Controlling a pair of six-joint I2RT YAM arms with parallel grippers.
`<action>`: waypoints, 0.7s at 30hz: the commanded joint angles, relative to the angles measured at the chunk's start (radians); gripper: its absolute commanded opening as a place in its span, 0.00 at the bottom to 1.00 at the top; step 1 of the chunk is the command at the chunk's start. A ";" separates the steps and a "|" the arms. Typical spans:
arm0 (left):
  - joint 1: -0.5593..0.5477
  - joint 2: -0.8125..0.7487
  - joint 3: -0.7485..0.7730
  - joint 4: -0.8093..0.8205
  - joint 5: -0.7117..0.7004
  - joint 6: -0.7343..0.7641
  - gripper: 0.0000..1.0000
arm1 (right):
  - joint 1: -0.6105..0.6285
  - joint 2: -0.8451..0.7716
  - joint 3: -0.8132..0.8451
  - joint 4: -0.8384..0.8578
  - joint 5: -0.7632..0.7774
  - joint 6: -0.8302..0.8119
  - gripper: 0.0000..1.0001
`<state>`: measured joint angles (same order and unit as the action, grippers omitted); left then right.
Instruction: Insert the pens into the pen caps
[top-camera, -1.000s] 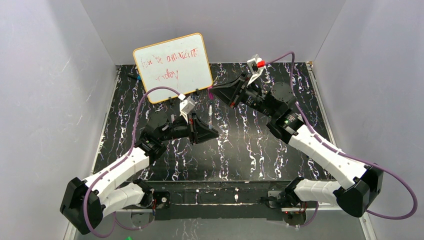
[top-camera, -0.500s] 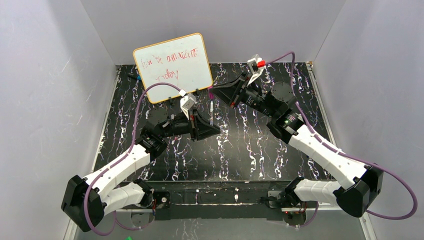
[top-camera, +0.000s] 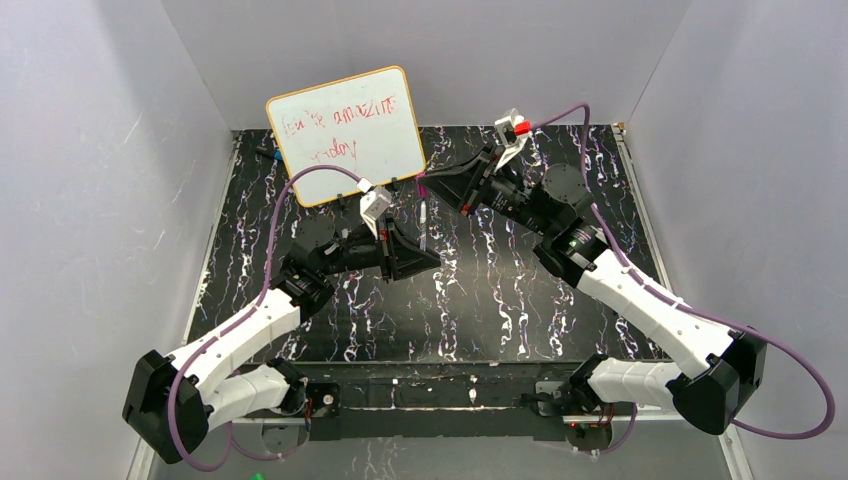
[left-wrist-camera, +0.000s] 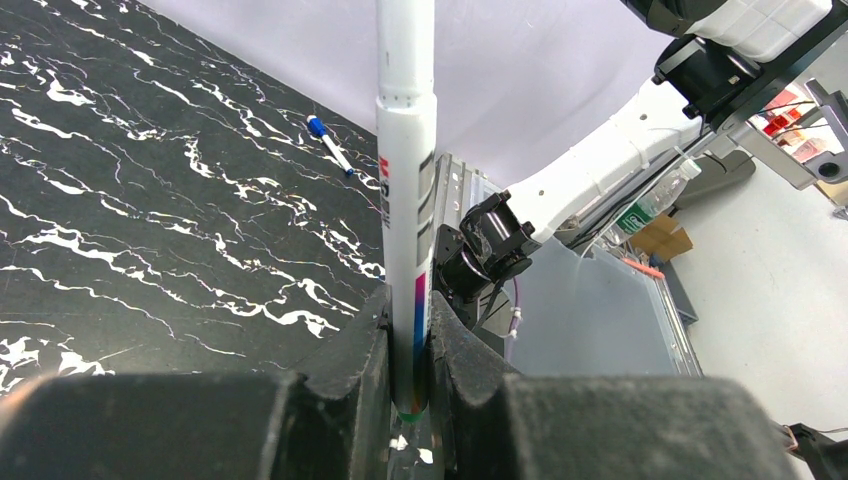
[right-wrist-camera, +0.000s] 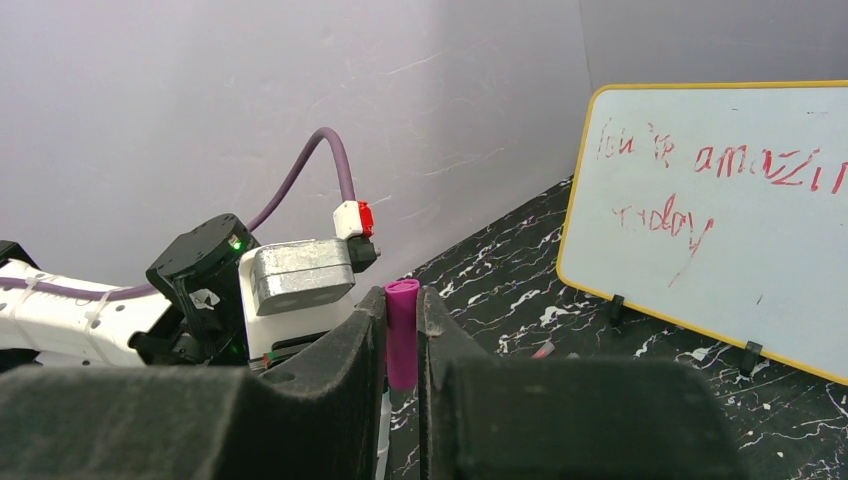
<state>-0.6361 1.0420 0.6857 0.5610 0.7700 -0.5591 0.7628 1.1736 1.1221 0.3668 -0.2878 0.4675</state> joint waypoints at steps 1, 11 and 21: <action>0.000 0.001 0.033 0.029 0.012 0.001 0.00 | 0.004 -0.005 0.048 0.032 0.000 -0.012 0.17; 0.000 -0.002 0.002 0.036 0.020 -0.005 0.00 | 0.003 -0.004 0.054 0.042 0.011 -0.010 0.16; 0.000 0.006 0.001 0.034 0.034 -0.001 0.00 | 0.004 -0.013 0.043 0.110 0.014 0.035 0.15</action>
<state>-0.6361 1.0477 0.6853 0.5751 0.7769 -0.5625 0.7628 1.1736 1.1240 0.3965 -0.2790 0.4847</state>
